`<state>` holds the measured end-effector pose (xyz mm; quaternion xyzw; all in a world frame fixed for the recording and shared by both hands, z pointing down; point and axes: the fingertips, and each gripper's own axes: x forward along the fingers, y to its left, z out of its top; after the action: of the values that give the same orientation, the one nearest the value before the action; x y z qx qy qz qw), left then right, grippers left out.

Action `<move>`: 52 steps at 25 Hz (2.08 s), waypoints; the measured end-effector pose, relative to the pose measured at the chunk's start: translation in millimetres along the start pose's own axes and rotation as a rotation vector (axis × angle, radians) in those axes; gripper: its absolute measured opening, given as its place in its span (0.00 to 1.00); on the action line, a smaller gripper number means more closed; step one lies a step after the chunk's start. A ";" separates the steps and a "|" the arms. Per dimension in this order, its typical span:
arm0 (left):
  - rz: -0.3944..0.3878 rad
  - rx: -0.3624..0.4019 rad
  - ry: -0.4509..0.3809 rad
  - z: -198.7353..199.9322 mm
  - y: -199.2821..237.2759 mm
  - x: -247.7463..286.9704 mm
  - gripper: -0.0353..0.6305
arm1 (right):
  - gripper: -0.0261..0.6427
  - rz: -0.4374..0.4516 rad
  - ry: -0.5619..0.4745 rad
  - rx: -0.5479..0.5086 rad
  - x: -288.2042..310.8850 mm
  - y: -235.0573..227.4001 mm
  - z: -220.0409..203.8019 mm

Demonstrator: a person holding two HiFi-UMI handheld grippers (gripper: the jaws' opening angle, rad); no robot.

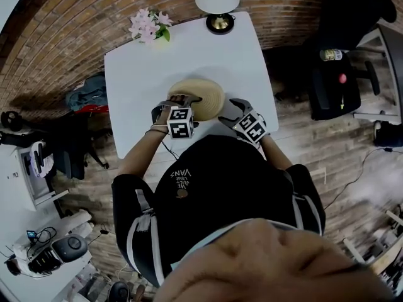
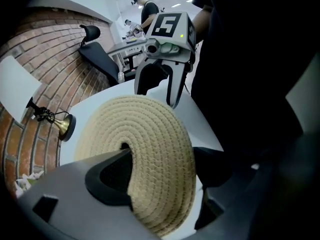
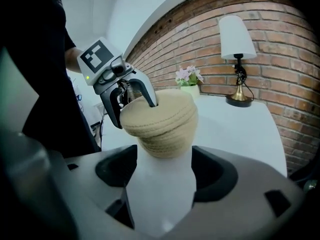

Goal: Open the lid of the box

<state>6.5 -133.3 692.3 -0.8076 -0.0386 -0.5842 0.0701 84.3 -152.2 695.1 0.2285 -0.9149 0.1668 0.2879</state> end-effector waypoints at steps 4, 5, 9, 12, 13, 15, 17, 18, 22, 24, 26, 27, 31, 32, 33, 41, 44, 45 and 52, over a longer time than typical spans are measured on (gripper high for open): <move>0.011 -0.020 0.029 -2.9 2.9 5.8 0.62 | 0.51 0.008 0.002 -0.028 3.6 -1.1 1.7; 0.012 -0.024 0.033 -2.8 3.6 7.3 0.62 | 0.51 0.009 0.002 -0.036 4.3 -1.8 2.4; 0.004 -0.039 0.046 -2.1 3.0 12.3 0.62 | 0.51 0.019 0.003 -0.049 8.7 -2.2 3.5; 0.011 -0.031 0.050 -2.4 3.6 13.6 0.62 | 0.51 0.029 0.013 -0.046 15.3 -0.9 2.9; 0.014 -0.028 0.050 -3.0 3.7 13.7 0.62 | 0.51 0.030 0.017 -0.048 17.9 -0.1 2.8; 0.016 -0.026 0.048 -4.3 3.7 14.0 0.62 | 0.51 0.025 0.018 -0.044 21.5 0.4 2.7; 0.016 -0.029 0.045 -4.8 3.5 14.2 0.62 | 0.51 0.026 0.013 -0.029 22.8 0.2 2.4; 0.015 -0.031 0.042 -4.6 3.5 14.0 0.62 | 0.51 0.026 0.011 -0.024 23.0 -0.1 2.2; 0.012 -0.035 0.023 -3.3 4.0 13.4 0.62 | 0.51 0.020 0.008 -0.014 23.4 -1.0 1.6; 0.013 -0.036 0.009 -3.1 3.9 12.4 0.62 | 0.51 0.014 0.009 -0.006 24.0 -0.7 1.6; 0.010 -0.038 -0.010 -2.4 4.4 10.3 0.62 | 0.51 0.007 0.012 0.000 24.7 -1.2 2.1; 0.007 -0.041 -0.022 -1.7 4.7 9.0 0.62 | 0.51 0.004 0.014 0.002 25.1 -1.4 2.1; -0.005 -0.057 -0.074 0.8 6.1 2.3 0.62 | 0.51 -0.007 0.026 0.015 27.7 -0.9 1.4; -0.006 -0.063 -0.091 1.7 6.9 0.3 0.62 | 0.51 -0.011 0.029 0.019 28.2 -0.7 1.3; -0.007 -0.072 -0.109 3.2 8.1 -1.8 0.62 | 0.51 -0.014 0.032 0.024 28.7 -0.7 1.2; 0.009 -0.150 -0.251 12.7 14.9 -20.8 0.61 | 0.51 -0.045 0.047 0.075 26.9 -0.3 -0.9; 0.029 -0.172 -0.293 11.8 15.5 -26.8 0.61 | 0.51 -0.064 0.053 0.084 24.6 -0.3 -0.5; 0.037 -0.178 -0.307 11.5 15.6 -28.8 0.61 | 0.51 -0.071 0.054 0.087 23.4 -0.3 -0.3; 0.099 -0.235 -0.425 7.3 19.4 -45.2 0.61 | 0.51 -0.112 0.021 0.143 14.8 4.6 6.9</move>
<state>2.0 -150.4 645.8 -0.9159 0.0555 -0.3975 -0.0054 68.0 -156.1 697.9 0.2973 -0.8834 0.2178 0.2894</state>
